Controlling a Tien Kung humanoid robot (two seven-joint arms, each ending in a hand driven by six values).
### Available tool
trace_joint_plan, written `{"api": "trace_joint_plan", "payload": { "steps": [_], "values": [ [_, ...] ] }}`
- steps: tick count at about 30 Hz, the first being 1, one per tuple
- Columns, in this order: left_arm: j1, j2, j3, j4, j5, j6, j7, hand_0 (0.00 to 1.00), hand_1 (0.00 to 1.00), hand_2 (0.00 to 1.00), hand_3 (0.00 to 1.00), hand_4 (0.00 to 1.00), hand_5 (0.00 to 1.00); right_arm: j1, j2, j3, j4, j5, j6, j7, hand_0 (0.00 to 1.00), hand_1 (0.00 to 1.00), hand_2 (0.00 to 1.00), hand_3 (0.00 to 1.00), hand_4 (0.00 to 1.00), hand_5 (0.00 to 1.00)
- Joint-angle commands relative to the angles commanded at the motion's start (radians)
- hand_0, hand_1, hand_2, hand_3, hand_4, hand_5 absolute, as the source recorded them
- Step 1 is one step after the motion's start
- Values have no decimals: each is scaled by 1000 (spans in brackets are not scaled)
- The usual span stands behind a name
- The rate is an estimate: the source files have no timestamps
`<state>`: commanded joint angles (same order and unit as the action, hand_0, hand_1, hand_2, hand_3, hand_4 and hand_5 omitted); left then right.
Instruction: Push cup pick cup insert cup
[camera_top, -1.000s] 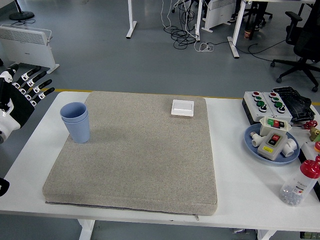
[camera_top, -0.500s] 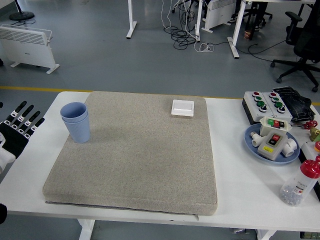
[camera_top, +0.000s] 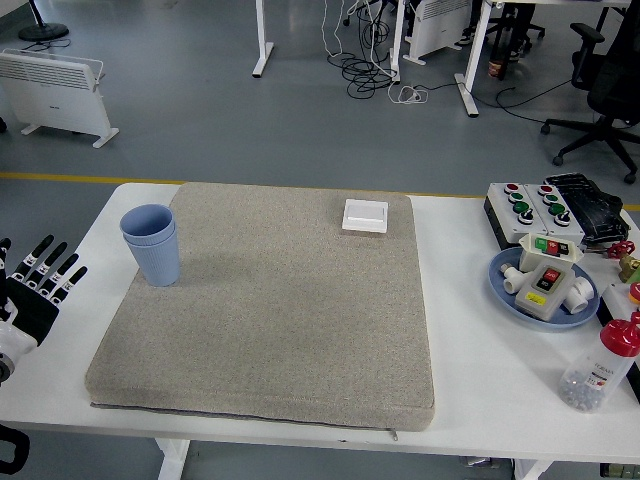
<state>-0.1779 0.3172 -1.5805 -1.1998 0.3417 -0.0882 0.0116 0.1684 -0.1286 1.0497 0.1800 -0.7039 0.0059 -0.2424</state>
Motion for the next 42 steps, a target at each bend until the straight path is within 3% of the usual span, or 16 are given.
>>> {"api": "trace_joint_plan", "payload": {
  "steps": [28,35,42],
  "values": [
    [-16,-25,15,37,0,-13,-21,836,861,889,825,608,998,11,-1,-6,0,16,1,-1,771,714,712,614,270,561],
    [-21,-28,20,43,53,-28,-5,844,864,898,837,608,998,15,-1,-6,0,21,1,1,771,713,712,614,270,560],
    [-22,-34,21,63,91,-49,-33,872,881,921,845,612,998,15,-1,-6,0,19,1,1,771,713,712,614,268,559]
  ]
}}
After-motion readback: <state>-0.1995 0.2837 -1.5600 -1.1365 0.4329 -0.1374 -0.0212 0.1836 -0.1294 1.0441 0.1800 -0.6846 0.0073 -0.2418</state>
